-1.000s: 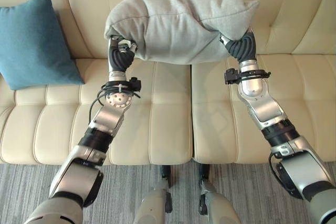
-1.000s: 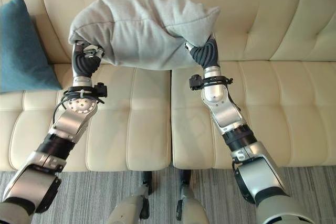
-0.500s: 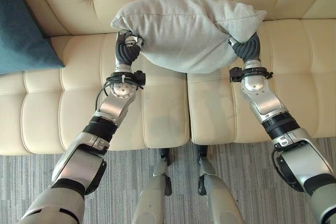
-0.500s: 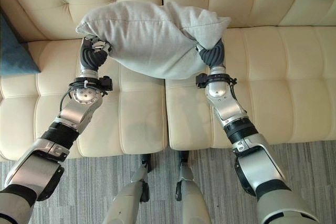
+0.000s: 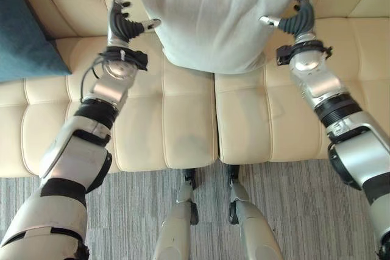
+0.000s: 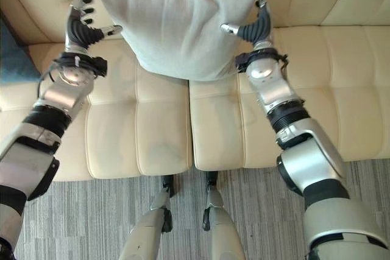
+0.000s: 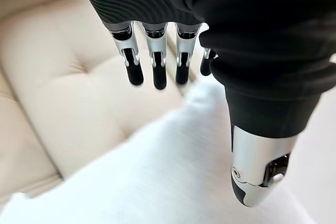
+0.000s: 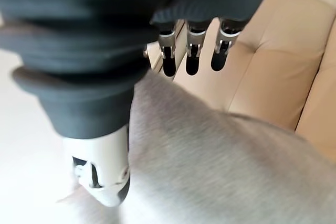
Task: Pick up all the scattered cushions and arrange them neatly on the sofa.
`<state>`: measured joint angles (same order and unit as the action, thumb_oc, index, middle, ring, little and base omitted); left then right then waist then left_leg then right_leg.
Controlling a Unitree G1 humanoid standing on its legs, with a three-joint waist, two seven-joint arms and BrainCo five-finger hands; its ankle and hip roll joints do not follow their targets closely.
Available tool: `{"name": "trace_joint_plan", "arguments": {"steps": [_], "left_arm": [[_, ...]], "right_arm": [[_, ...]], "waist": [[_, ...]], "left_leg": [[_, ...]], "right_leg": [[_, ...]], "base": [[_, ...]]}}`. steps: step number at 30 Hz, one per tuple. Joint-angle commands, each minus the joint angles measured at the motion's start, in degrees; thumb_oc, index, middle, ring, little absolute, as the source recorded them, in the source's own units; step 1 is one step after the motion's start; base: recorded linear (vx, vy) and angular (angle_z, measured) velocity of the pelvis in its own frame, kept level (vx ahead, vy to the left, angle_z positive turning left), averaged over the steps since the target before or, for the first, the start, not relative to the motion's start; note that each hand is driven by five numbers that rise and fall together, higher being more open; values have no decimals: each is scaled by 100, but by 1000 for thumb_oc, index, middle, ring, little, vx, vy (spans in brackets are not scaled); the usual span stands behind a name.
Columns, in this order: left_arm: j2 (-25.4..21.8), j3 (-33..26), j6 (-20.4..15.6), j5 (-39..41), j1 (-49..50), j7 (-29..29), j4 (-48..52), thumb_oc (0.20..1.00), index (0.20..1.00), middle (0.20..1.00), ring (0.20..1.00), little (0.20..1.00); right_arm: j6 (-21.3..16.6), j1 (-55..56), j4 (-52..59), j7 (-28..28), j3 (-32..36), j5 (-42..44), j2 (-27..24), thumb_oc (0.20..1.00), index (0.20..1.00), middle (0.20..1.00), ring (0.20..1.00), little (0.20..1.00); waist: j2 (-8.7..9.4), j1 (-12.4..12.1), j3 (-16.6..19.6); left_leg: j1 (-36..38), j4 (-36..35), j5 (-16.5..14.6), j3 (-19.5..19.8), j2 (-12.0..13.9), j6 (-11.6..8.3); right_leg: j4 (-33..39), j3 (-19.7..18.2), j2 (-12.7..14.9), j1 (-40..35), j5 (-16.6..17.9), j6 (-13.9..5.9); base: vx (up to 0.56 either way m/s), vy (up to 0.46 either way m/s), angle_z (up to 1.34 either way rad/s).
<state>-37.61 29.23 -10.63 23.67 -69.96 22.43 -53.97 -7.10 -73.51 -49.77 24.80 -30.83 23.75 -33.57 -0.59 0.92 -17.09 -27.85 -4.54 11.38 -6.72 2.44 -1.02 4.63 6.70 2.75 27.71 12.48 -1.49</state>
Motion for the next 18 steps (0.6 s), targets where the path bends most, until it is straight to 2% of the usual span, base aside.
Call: {"name": "trace_joint_plan", "arguments": {"steps": [1, 5, 10, 12, 14, 16, 17, 18], "left_arm": [[-323, 191, -178, 442, -715, -291, -475, 1000, 1000, 1000, 1000, 1000], [-616, -43, -302, 1172, -672, -523, -533, 1000, 1000, 1000, 1000, 1000], [-884, -233, -409, 1178, -218, -561, -12, 1000, 1000, 1000, 1000, 1000], [-1172, -636, -502, 814, 882, -538, 1041, 1000, 1000, 1000, 1000, 1000], [-1266, -818, -518, 612, 1369, -526, 1433, 1000, 1000, 1000, 1000, 1000], [-1312, -1511, -522, 22, 2917, -665, 2270, 1000, 1000, 1000, 1000, 1000], [-765, -2304, -423, -334, 4679, -925, 2791, 1000, 1000, 1000, 1000, 1000], [-315, -2704, -319, -481, 5722, -1112, 3283, 1000, 1000, 1000, 1000, 1000]], "right_arm": [[-196, -670, -463, -21, -114, 458, -403, 1000, 1000, 1000, 1000, 1000], [-48, -707, -877, -205, -269, 599, -911, 1000, 1000, 1000, 1000, 1000], [-247, -324, -441, -127, 181, 880, -1265, 1000, 1000, 1000, 1000, 1000], [-442, 588, 516, -141, 680, 777, -1571, 1000, 1000, 1000, 1000, 1000], [-460, 1024, 886, -184, 872, 660, -1672, 1000, 1000, 1000, 1000, 1000], [-618, 2643, 1916, -440, 1720, 328, -1842, 1000, 1000, 1000, 1000, 1000], [-634, 4564, 2828, -785, 2773, -213, -1479, 1000, 1000, 1000, 1000, 1000], [-536, 5590, 3263, -1115, 3223, -584, -1208, 1000, 1000, 1000, 1000, 1000]], "waist": [[-26, -83, 295], [-2, -112, 387], [9, -113, 512], [24, -116, 592], [27, -113, 635], [70, -82, 696], [122, -42, 787], [146, -59, 818]], "left_leg": [[61, -46, -227, 139, 30, -593], [-60, -46, -198, 182, 30, -641], [-91, -46, -220, 195, 23, -663], [-16, -46, -263, 177, 27, -649], [41, -46, -280, 164, 35, -644], [304, -46, -382, 131, 62, -608], [708, -46, -564, 94, 69, -532], [980, -46, -653, 89, 76, -485]], "right_leg": [[-29, 37, 256, -69, -389, -772], [5, 60, 216, 32, -380, -775], [37, 54, 214, 52, -384, -784], [37, 52, 218, -8, -411, -779], [37, 55, 214, -64, -433, -769], [37, 61, 223, -323, -519, -751], [26, 73, 243, -737, -643, -737], [16, 84, 266, -1019, -725, -733]], "base": [[0, 0, 0], [0, 0, 0], [39, -3, 1], [55, 9, 0], [54, 4, 0], [165, 3, 0], [252, 5, -7], [298, 16, -6]]}}
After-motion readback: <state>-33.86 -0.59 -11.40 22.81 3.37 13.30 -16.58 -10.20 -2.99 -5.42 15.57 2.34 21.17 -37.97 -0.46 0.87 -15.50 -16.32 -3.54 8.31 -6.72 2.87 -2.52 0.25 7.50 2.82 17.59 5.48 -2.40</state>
